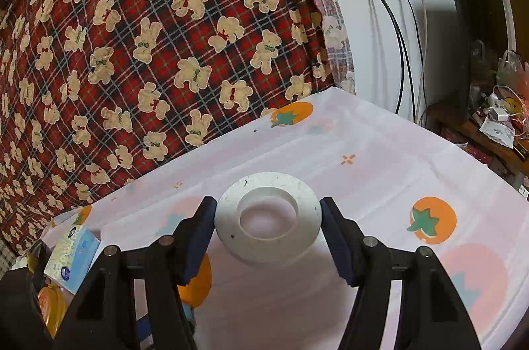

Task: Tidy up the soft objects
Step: 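Grasp the white tape roll with the right gripper while the left gripper grasps the teal cloth, then carry the tape roll and teal cloth over the metal tin with both grippers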

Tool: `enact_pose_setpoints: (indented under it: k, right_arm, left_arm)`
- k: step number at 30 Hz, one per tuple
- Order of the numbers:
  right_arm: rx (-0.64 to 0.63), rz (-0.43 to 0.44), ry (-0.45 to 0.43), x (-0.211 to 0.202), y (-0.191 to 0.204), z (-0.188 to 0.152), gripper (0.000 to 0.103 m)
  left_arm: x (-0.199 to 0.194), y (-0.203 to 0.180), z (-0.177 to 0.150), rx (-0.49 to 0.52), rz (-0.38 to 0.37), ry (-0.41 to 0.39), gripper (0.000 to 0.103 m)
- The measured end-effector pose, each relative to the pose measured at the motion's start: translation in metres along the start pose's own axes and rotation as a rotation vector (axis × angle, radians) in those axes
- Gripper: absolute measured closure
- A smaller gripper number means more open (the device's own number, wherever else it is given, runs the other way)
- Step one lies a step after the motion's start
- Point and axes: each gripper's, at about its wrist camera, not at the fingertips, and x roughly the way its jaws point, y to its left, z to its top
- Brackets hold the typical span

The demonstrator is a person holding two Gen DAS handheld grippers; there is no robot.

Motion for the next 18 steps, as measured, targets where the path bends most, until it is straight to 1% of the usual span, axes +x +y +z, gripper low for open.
enact_pose_setpoints:
  k: [2,4,6,8,10,11,12,13,15,16,17,18]
  right_arm:
    - [-0.001,-0.004,0.002,0.001,0.000,0.000,0.037]
    - [-0.003,-0.008,0.003,0.002,0.000,0.000,0.037]
    - [-0.006,-0.015,-0.003,0.002,0.000,0.000,0.037]
    - [-0.010,-0.020,-0.013,0.001,0.000,0.001,0.037]
    - [-0.013,-0.015,-0.032,-0.002,0.001,0.001,0.037]
    - [-0.015,-0.012,-0.042,-0.004,0.001,0.002,0.037]
    - [-0.019,-0.008,-0.052,-0.005,0.002,0.002,0.037]
    - [-0.023,-0.003,-0.062,-0.007,0.003,0.002,0.037]
    - [-0.034,0.007,-0.085,-0.011,0.006,0.002,0.038]
    - [-0.042,0.010,-0.096,-0.013,0.008,0.002,0.037]
    - [-0.052,0.012,-0.108,-0.015,0.010,0.002,0.038]
    - [-0.066,0.015,-0.125,-0.018,0.013,0.001,0.038]
  left_arm:
    - [0.001,0.002,0.001,-0.004,-0.025,0.002,0.090]
    - [0.000,0.006,0.001,-0.016,-0.089,-0.008,0.091]
    - [-0.007,0.009,0.002,-0.024,-0.117,-0.046,0.091]
    - [-0.018,0.010,0.001,-0.010,-0.117,-0.096,0.091]
    - [-0.032,0.011,-0.001,0.022,-0.099,-0.169,0.091]
    - [-0.042,0.012,-0.002,0.046,-0.076,-0.219,0.091]
    - [-0.047,0.013,-0.002,0.061,-0.052,-0.253,0.091]
    - [-0.055,0.015,-0.003,0.080,-0.008,-0.303,0.091]
    - [-0.066,0.023,-0.005,0.098,0.060,-0.372,0.091]
    - [-0.068,0.027,-0.005,0.098,0.085,-0.392,0.091]
    - [-0.071,0.033,-0.005,0.086,0.095,-0.399,0.091]
    - [-0.072,0.039,-0.005,0.071,0.090,-0.399,0.091]
